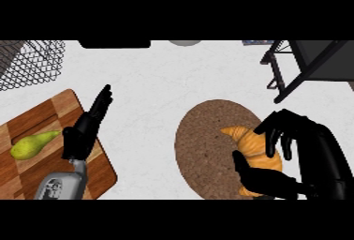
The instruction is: Pick the croissant from the placemat and place it in the tiered shelf
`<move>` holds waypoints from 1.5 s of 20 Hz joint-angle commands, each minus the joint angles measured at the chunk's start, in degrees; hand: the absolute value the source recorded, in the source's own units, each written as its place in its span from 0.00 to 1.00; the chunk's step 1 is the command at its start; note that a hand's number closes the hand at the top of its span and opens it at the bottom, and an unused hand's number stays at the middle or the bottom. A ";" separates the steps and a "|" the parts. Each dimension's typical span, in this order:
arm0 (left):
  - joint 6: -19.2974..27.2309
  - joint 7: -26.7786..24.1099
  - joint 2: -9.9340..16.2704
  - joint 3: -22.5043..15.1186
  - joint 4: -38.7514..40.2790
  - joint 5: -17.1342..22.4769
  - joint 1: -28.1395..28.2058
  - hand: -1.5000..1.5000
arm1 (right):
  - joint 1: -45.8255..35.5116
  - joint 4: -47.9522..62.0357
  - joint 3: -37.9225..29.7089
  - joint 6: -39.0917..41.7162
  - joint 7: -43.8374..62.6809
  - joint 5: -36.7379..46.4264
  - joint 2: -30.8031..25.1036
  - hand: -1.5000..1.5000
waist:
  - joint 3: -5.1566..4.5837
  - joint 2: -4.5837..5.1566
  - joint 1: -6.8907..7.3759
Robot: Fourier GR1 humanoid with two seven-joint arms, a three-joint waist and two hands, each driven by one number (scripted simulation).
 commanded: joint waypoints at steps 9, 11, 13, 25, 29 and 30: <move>-0.15 0.95 -1.24 -1.80 -2.19 -0.87 1.64 0.50 | -19.37 -5.37 -11.37 7.02 13.36 4.92 -5.57 1.00 | 0.00 0.15 0.61; -0.20 -0.54 -1.21 -1.95 -2.55 -0.90 3.33 0.50 | -22.96 -2.98 -19.30 7.08 10.86 2.21 -9.45 1.00 | 0.01 0.17 0.71; -0.15 1.46 -1.17 -0.34 -0.78 0.06 -0.80 0.50 | -27.18 -3.78 -18.90 9.79 14.05 3.60 -11.15 1.00 | -0.02 0.14 0.43; 0.11 -2.43 -1.34 -1.16 -0.30 -1.76 2.50 0.50 | -37.12 15.02 -31.19 5.93 4.44 -0.71 -22.59 1.00 | 0.02 0.22 0.68; -1.39 1.88 -0.09 0.37 -2.77 0.07 0.59 0.50 | -40.16 19.14 -31.90 4.87 3.70 0.35 -26.05 1.00 | 0.03 0.17 0.70; -1.36 4.23 0.85 2.19 0.35 0.29 -5.47 0.50 | -41.51 22.14 -32.14 3.41 1.47 0.28 -26.96 1.00 | 0.02 0.28 0.57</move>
